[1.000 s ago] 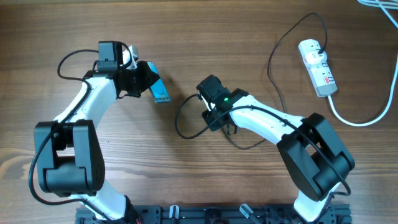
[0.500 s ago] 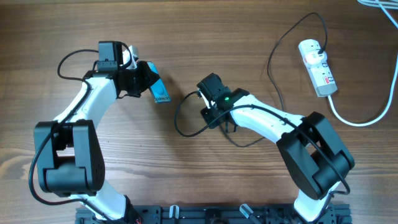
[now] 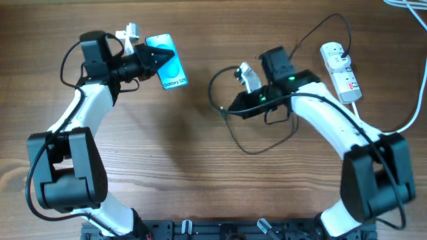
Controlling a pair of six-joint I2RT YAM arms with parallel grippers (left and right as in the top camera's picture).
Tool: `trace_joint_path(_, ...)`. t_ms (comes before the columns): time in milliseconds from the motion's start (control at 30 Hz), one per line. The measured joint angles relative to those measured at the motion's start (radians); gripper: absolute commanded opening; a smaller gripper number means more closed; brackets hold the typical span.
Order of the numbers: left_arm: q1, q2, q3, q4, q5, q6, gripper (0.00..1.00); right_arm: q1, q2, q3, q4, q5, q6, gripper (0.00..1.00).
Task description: Plug charger to phone and switch on socket
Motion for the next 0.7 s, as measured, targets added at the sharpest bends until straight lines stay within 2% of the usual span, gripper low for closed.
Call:
trace_joint_path(100, -0.005, 0.000, 0.000, 0.044, 0.010, -0.122, 0.04, 0.008, -0.015, 0.005, -0.026, -0.069, 0.000, 0.04)
trace_joint_path(167, -0.014, 0.000, 0.000, 0.046, -0.010, -0.171, 0.04, 0.014, -0.015, 0.005, -0.043, 0.003, 0.014, 0.04)
trace_joint_path(200, -0.018, 0.000, 0.000, 0.042, -0.016, -0.177, 0.04, 0.015, -0.015, 0.004, -0.048, 0.065, 0.020, 0.11)
trace_joint_path(233, -0.026, 0.000, 0.001, 0.017, -0.031, -0.184, 0.04, 0.016, -0.014, 0.004, -0.049, 0.135, 0.025, 0.27)
trace_joint_path(267, -0.033, 0.000, 0.001, -0.013, -0.047, -0.183, 0.04, 0.019, -0.013, 0.004, -0.048, 0.208, 0.032, 0.48)
trace_joint_path(300, -0.040, 0.000, 0.001, -0.049, -0.066, -0.179, 0.04, 0.021, -0.009, 0.004, -0.043, 0.251, 0.033, 0.54)
trace_joint_path(400, -0.051, 0.000, 0.001, -0.168, -0.159, -0.148, 0.04, 0.047, 0.028, 0.004, -0.003, 0.351, 0.031, 0.59)
trace_joint_path(533, -0.039, 0.000, 0.001, -0.243, -0.246, -0.115, 0.04, 0.117, 0.112, 0.004, -0.033, 0.423, 0.010, 0.63)
trace_joint_path(700, -0.038, 0.000, 0.001, -0.383, -0.323, -0.003, 0.04, 0.217, 0.156, 0.004, -0.035, 0.496, -0.027, 0.65)
